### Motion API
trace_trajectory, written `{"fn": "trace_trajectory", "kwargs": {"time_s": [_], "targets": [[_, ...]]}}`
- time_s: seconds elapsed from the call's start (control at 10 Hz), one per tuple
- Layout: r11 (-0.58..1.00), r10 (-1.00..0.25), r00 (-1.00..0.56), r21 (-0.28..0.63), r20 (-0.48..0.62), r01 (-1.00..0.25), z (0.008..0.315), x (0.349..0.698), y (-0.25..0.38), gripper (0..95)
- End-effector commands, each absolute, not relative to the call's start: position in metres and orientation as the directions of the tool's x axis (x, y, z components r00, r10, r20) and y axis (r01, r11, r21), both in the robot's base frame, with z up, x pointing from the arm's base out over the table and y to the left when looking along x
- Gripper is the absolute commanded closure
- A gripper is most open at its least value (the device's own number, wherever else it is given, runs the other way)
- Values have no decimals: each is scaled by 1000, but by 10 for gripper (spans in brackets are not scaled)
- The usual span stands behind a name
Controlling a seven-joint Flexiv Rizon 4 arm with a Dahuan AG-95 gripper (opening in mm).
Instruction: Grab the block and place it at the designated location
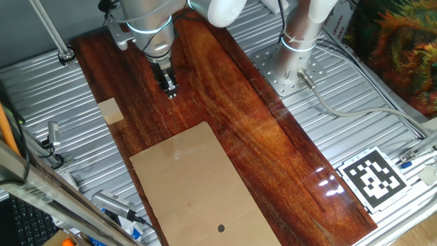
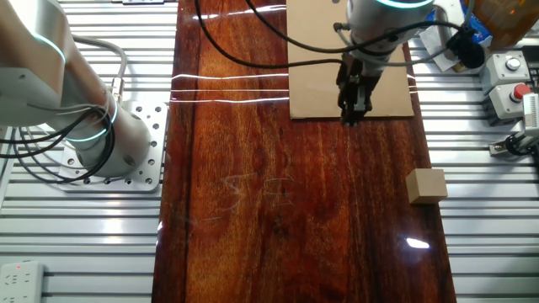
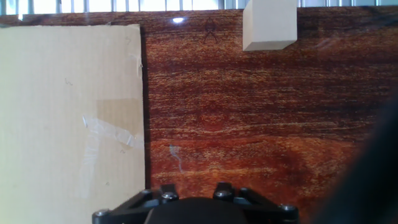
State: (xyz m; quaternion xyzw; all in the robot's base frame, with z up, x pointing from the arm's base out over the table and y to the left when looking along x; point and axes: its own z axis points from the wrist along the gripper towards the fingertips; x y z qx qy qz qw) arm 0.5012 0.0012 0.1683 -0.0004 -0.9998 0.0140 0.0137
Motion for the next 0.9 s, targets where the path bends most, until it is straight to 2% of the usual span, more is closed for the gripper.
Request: {"fn": "trace_trajectory", "kwargs": {"time_s": [0.1, 0.9], "targets": [[999, 17, -999, -42, 36, 16, 170, 500, 1, 950], [998, -13, -998, -53, 59, -16, 169, 500, 1, 950]]}}
